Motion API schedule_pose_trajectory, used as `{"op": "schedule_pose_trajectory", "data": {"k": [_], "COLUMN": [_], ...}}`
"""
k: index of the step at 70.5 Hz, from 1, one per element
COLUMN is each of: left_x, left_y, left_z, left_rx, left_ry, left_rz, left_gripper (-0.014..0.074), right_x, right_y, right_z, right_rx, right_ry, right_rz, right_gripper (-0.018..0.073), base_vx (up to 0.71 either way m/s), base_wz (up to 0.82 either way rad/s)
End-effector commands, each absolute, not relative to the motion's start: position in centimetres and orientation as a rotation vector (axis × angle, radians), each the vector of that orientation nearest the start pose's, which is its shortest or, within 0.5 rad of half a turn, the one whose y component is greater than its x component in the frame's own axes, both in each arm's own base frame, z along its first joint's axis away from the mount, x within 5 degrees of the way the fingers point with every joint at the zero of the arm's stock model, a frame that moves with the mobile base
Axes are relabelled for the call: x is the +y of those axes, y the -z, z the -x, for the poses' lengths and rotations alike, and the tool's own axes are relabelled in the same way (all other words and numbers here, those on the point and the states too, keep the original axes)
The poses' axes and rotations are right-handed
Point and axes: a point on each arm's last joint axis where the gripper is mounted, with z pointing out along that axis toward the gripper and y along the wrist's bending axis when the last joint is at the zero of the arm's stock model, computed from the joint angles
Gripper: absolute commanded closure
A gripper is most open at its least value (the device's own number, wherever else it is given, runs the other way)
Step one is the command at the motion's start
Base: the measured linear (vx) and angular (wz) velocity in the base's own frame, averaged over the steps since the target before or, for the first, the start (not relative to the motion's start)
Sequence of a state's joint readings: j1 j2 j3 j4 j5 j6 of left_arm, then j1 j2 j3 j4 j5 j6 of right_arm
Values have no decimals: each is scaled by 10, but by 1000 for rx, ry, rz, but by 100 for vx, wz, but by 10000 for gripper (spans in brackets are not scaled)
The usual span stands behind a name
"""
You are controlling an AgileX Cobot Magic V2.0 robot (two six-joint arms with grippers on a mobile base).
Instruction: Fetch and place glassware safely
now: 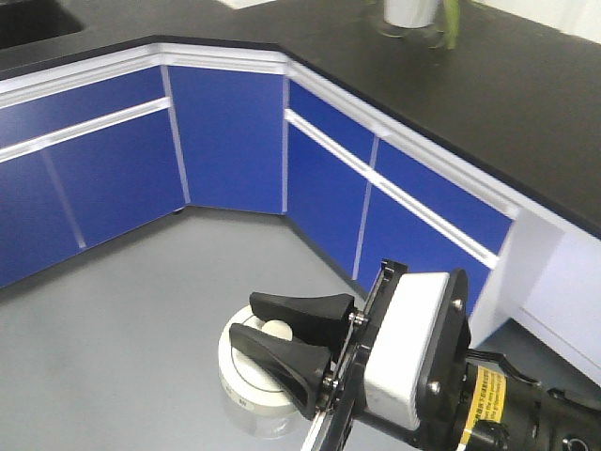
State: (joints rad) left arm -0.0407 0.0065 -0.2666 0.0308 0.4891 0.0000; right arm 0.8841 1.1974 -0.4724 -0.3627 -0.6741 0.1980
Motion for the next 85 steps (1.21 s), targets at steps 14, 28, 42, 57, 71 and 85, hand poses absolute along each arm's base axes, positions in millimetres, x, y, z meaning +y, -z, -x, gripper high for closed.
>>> {"op": "schedule_pose_trajectory", "data": {"k": [14, 28, 42, 57, 71, 85], "left_x": [-1, -1, -1, -1, -1, -1], "left_y": [-269, -269, -269, -269, -269, -269], "left_z": [-36, -36, -36, -36, -36, -36], "left_rx": [1636, 1636, 1636, 1636, 1636, 1636], "left_ry": [11, 11, 11, 11, 11, 11], "left_rz": [-48, -48, -48, -48, -48, -48], "left_gripper": [603, 603, 603, 603, 603, 603], "right_x": [195, 195, 195, 195, 195, 195], "right_y": [-292, -292, -292, -292, -292, -292], "right_z": [-132, -132, -132, -132, -132, -132], "right_rx": [1205, 1205, 1205, 1205, 1205, 1205], "right_ry": [-851, -851, -851, -851, -851, -851], "right_rz": [844, 844, 844, 844, 844, 844], "right_gripper": [563, 563, 563, 563, 563, 563], "base_vx": [19, 18, 16, 14, 12, 12], "base_wz": [-50, -42, -40, -41, -44, -46]}}
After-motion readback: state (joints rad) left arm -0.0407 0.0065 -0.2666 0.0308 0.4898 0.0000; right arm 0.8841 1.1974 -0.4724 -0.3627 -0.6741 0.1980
